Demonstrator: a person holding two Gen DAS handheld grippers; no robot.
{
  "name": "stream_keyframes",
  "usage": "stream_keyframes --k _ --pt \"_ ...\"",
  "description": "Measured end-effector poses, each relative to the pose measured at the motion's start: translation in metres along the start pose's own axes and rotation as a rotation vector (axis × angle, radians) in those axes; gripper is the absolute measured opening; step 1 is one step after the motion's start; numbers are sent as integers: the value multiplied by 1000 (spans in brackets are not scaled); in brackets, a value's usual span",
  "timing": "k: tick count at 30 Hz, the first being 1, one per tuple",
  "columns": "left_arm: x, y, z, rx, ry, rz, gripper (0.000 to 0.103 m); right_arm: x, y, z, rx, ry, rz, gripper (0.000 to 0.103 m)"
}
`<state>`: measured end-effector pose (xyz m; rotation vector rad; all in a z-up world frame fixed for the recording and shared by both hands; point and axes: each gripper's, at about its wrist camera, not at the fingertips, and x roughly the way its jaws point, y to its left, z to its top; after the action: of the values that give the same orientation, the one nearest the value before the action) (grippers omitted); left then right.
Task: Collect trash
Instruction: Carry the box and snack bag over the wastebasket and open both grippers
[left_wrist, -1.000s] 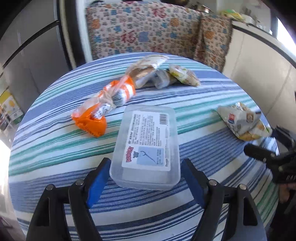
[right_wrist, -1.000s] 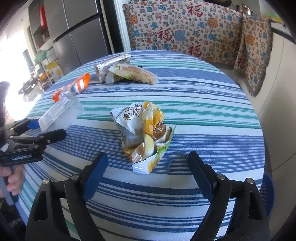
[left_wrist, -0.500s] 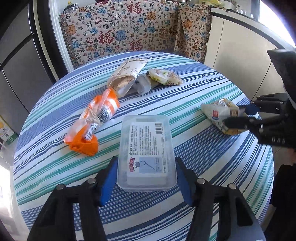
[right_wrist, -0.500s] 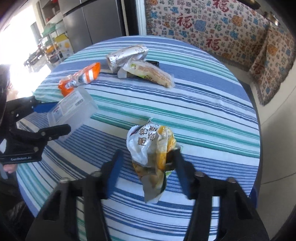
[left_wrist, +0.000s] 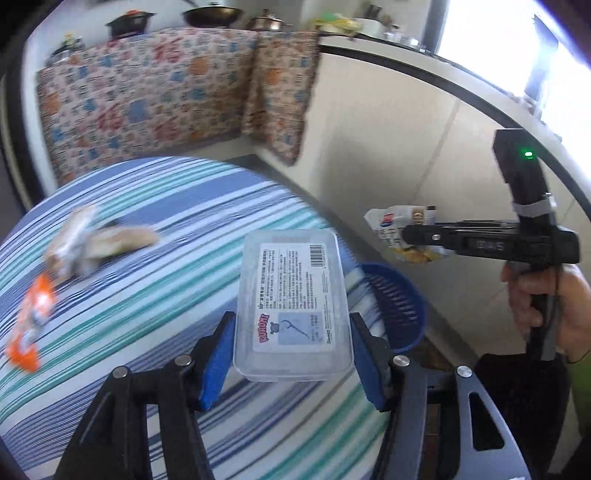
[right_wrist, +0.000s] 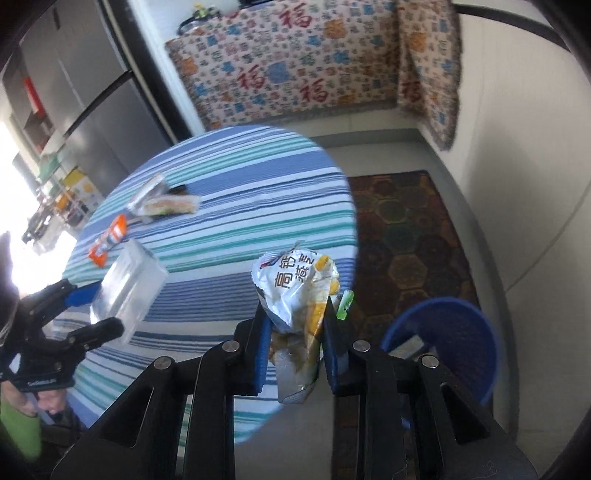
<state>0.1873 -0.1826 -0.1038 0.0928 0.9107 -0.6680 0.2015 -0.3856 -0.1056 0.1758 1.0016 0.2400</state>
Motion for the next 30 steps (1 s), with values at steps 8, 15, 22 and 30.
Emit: stream_keyframes --k 8,15,22,30 --pt "92 -88 39 22 50 -112 60 -15 -124 -16 204 23 -184 24" --pt "183 -119 42 14 118 -126 61 -3 -181 -44 312 27 -149 24" --pt "234 -129 36 23 168 -120 61 0 -200 -48 362 39 -131 25" --pt "267 -135 38 -29 223 -149 68 -12 -223 -56 424 -28 -133 64"
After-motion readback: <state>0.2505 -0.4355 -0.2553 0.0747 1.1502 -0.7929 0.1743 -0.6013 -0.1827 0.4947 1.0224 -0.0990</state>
